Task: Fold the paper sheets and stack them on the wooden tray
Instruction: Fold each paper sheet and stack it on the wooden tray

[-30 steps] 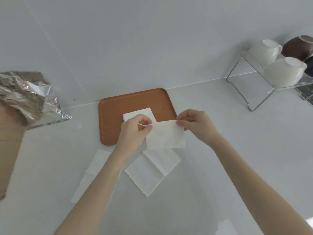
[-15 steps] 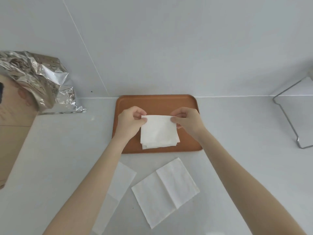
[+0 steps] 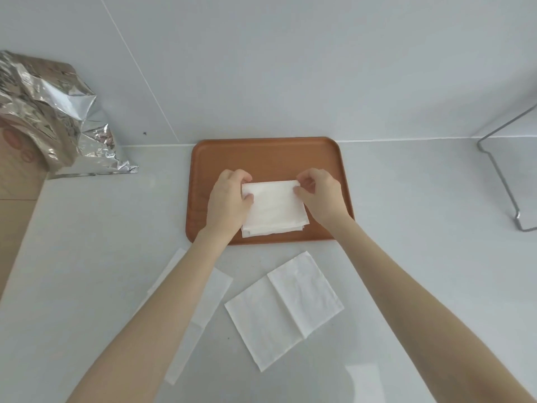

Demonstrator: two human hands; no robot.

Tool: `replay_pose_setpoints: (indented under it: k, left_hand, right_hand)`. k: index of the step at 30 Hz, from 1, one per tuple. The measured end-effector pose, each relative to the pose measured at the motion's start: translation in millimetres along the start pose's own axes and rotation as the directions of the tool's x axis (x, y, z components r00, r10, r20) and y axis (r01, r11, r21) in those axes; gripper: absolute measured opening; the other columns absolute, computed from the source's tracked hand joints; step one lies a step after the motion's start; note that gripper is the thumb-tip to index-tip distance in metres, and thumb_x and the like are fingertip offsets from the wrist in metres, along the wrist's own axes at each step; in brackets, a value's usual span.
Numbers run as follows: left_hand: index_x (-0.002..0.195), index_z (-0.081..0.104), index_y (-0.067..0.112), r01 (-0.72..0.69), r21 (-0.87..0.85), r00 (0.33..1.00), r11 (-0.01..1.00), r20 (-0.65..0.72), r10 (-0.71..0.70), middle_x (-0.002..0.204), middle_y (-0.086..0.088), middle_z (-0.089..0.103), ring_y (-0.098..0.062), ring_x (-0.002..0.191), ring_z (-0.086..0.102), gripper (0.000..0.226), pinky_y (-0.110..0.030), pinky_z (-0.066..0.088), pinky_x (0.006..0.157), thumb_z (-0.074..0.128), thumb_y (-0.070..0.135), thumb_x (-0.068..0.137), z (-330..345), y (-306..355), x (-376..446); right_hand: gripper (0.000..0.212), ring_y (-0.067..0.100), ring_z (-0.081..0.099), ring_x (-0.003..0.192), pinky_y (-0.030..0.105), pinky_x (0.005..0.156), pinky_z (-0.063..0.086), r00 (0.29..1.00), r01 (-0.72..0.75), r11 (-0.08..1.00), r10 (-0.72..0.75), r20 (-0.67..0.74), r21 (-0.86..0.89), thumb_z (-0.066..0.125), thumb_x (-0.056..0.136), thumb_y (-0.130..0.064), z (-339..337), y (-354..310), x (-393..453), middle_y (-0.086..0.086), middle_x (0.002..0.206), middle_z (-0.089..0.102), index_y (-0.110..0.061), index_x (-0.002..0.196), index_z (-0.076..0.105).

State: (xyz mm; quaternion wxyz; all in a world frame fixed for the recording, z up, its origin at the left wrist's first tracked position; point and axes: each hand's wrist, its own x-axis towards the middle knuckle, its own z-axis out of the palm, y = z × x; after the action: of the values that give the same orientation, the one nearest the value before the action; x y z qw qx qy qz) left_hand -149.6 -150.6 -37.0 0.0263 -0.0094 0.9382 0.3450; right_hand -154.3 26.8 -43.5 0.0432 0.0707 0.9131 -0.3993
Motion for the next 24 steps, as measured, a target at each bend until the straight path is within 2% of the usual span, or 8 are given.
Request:
replay_pose_setpoints:
  k: [3,6,10,14,17,19,22,24]
  left_hand:
    - [0.103,0.060,0.011,-0.137,0.127,0.990,0.982,-0.011,0.139,0.113,-0.010,0.058,-0.030,0.109,0.047,0.026,-0.038,0.042,0.087,0.063,0.008,0.077,-2,17,-9]
    - [0.101,0.063,0.012,-0.298,0.157,0.954,0.942,0.015,0.299,0.112,-0.007,0.061,-0.029,0.114,0.046,0.024,-0.039,0.042,0.087,0.064,0.010,0.077,-2,35,-25]
    - [0.098,0.065,0.012,-0.377,0.003,0.910,0.926,0.188,0.370,0.106,-0.004,0.065,-0.021,0.108,0.047,0.017,-0.021,0.035,0.085,0.060,0.011,0.081,8,51,-54]
    - [0.096,0.065,0.012,-0.342,-0.087,0.878,0.936,0.325,0.351,0.102,-0.006,0.067,-0.022,0.103,0.054,0.016,-0.039,0.047,0.089,0.059,0.011,0.082,27,50,-76]
    - [0.103,0.063,0.011,-0.338,-0.062,0.857,0.939,0.393,0.334,0.108,-0.009,0.065,-0.025,0.106,0.056,0.021,-0.039,0.045,0.092,0.059,0.011,0.082,40,45,-89]
    - [0.109,0.060,0.010,-0.346,-0.014,0.848,0.938,0.423,0.319,0.112,-0.011,0.062,-0.026,0.109,0.053,0.027,-0.040,0.044,0.094,0.058,0.010,0.083,46,41,-93]
    - [0.116,0.055,0.007,-0.376,0.065,0.836,0.924,0.454,0.308,0.117,-0.013,0.056,-0.028,0.114,0.047,0.033,-0.040,0.043,0.097,0.058,0.010,0.083,55,38,-96]
    - [0.116,0.055,0.005,-0.385,0.086,0.840,0.919,0.445,0.310,0.116,-0.014,0.055,-0.030,0.115,0.046,0.033,-0.041,0.043,0.097,0.057,0.009,0.083,58,38,-96]
  right_hand:
    - [0.013,0.012,0.053,0.072,0.008,0.066,0.040,1.000,0.008,0.999,-0.008,-0.029,0.033,0.058,0.081,-0.008,-15,0,-13,0.006,0.098,0.062,-0.011,0.092,0.063]
    - [0.010,0.003,0.051,0.066,-0.001,0.060,0.038,0.998,-0.023,0.996,0.027,-0.049,0.087,0.059,0.081,-0.008,-35,-1,-38,0.002,0.085,0.063,-0.011,0.088,0.065]
    - [0.009,0.004,0.055,0.065,0.002,0.060,0.041,0.996,-0.082,0.990,0.084,-0.014,0.114,0.060,0.080,-0.009,-57,6,-84,-0.001,0.076,0.064,-0.013,0.081,0.068]
    - [0.006,0.003,0.055,0.064,0.005,0.057,0.041,0.984,-0.178,0.982,0.178,0.001,0.070,0.061,0.080,-0.013,-55,25,-132,-0.002,0.077,0.064,-0.014,0.082,0.068]
    - [0.012,0.014,0.056,0.073,0.024,0.070,0.048,0.961,-0.276,0.960,0.275,0.042,0.033,0.062,0.080,-0.016,-42,41,-158,0.002,0.086,0.064,-0.012,0.090,0.066]
    - [0.016,0.020,0.058,0.080,0.033,0.071,0.049,0.943,-0.327,0.945,0.327,0.054,-0.003,0.062,0.079,-0.018,-33,48,-169,0.005,0.091,0.062,-0.012,0.093,0.064]
    - [0.017,0.027,0.058,0.086,0.039,0.074,0.051,0.928,-0.370,0.925,0.373,0.018,-0.083,0.061,0.078,-0.018,-23,52,-182,0.007,0.093,0.058,-0.010,0.093,0.063]
    - [0.017,0.028,0.058,0.088,0.037,0.072,0.048,0.924,-0.382,0.917,0.383,-0.019,-0.115,0.059,0.079,-0.017,-19,52,-187,0.009,0.096,0.058,-0.008,0.093,0.062]
